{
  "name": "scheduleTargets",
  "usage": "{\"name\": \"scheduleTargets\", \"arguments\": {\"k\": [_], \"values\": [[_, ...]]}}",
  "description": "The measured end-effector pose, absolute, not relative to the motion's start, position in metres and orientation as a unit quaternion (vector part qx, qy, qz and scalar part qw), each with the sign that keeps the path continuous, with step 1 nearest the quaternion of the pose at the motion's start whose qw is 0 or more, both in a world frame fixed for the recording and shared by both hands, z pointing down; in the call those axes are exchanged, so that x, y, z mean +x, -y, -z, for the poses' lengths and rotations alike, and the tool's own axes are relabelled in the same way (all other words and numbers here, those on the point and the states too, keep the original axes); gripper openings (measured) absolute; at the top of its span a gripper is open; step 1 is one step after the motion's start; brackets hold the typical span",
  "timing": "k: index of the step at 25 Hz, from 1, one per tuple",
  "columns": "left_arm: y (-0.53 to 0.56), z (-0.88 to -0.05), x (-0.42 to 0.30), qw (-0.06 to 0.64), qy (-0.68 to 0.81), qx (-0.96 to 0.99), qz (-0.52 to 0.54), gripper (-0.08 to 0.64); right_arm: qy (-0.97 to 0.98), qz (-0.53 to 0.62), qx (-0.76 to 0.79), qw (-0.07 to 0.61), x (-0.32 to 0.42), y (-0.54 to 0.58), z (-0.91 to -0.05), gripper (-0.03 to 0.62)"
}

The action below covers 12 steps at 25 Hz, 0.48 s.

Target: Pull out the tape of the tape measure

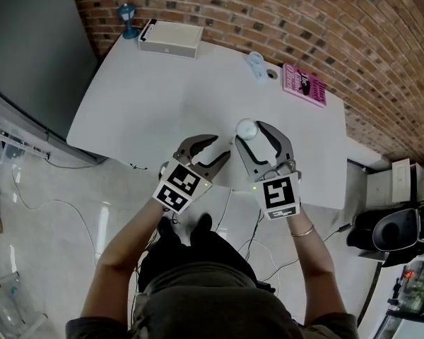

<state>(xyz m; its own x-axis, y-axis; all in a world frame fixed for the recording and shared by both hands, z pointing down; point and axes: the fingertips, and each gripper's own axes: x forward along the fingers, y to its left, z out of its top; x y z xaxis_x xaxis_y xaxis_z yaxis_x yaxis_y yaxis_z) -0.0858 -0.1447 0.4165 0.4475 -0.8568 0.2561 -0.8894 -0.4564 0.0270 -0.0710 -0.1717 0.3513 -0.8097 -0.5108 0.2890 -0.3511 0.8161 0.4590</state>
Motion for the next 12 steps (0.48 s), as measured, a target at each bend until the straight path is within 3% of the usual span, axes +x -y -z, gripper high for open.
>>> {"name": "scheduleTargets", "arguments": {"k": [12], "values": [[0.154, -0.389, -0.088, 0.018, 0.496, 0.861, -0.112, 0.166, 0.927, 0.239, 0.210, 0.198, -0.096, 0.159, -0.323, 0.217]]}}
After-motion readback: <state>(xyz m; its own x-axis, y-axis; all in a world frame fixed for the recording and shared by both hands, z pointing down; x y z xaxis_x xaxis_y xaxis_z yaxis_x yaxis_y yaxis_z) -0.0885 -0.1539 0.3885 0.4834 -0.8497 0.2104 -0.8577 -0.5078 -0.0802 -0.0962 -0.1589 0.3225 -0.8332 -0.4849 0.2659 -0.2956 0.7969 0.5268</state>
